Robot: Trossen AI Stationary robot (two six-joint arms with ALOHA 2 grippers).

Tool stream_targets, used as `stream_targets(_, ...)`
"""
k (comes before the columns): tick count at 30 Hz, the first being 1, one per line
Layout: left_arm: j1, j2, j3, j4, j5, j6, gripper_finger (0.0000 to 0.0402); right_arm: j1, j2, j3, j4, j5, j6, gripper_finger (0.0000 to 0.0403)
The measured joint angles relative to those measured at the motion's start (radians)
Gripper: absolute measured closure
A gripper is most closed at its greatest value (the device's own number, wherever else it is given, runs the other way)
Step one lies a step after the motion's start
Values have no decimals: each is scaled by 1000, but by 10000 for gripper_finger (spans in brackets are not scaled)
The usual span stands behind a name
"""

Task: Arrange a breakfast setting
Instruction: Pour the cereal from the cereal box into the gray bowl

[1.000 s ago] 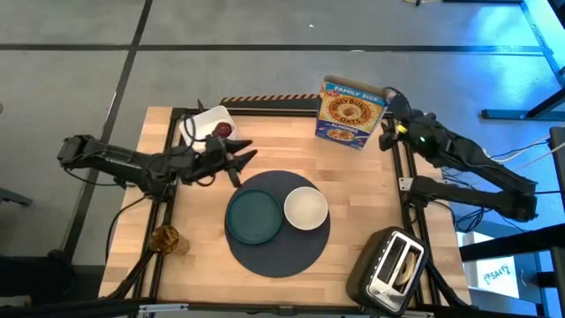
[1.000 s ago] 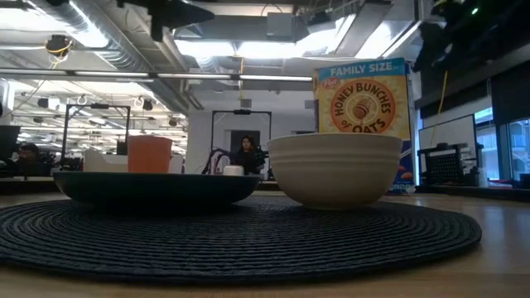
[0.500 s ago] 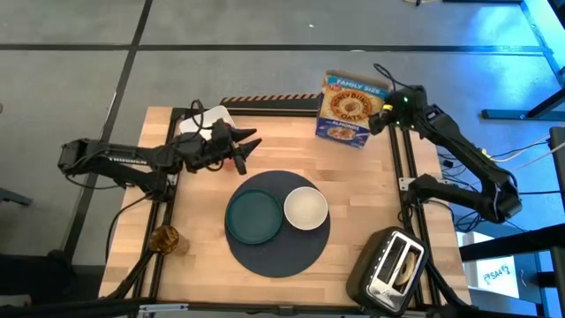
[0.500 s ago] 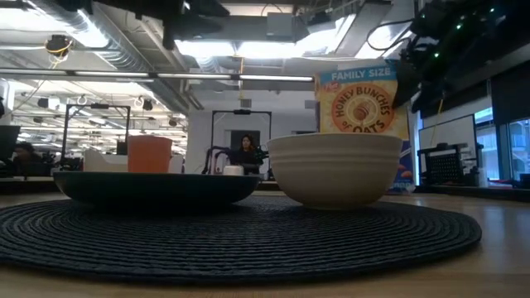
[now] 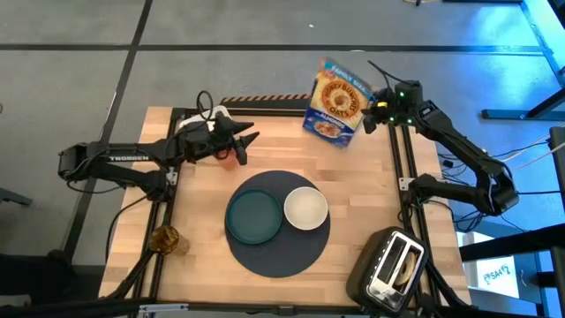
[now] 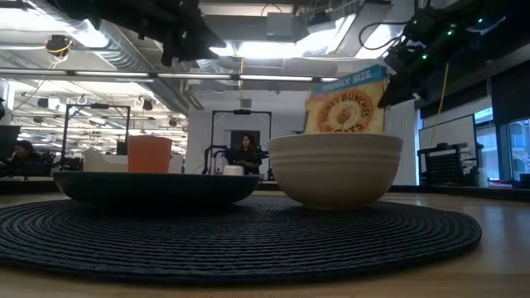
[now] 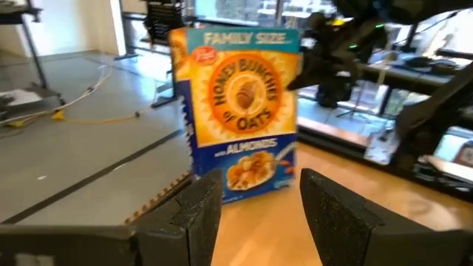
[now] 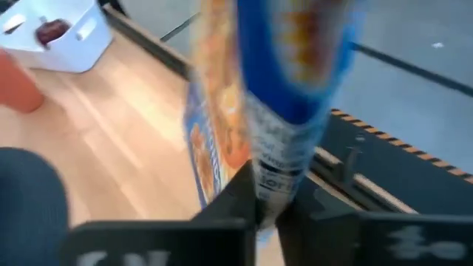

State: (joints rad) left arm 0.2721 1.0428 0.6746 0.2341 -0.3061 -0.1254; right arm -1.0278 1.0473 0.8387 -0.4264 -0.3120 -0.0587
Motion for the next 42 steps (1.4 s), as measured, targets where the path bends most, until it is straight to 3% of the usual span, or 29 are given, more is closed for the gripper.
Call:
stream_targets(8, 114, 1, 0, -8, 206, 87, 224, 0, -43, 11, 30, -129, 1, 401)
stream_targets(17, 207, 38, 5, 10, 347, -7, 224, 50, -188, 119, 37, -347, 1, 402)
stream_targets(23, 217, 158, 175, -1, 521, 2, 224, 186, -194, 189, 34, -284, -2, 403)
stream_targets(27, 213, 203, 300, -120, 560, 15, 211, 258, -193, 212, 32, -213, -3, 403)
stream_targets(32, 203, 208, 373, -197, 528, 77, 150, 318, -194, 216, 23, -151, 4, 403)
stream_targets(37, 211, 210, 398, -195, 411, 114, 97, 362, -194, 216, 26, -146, 6, 403)
stream_targets(42, 230, 259, 414, -187, 530, 113, 48, 402, -194, 216, 43, -142, 9, 403)
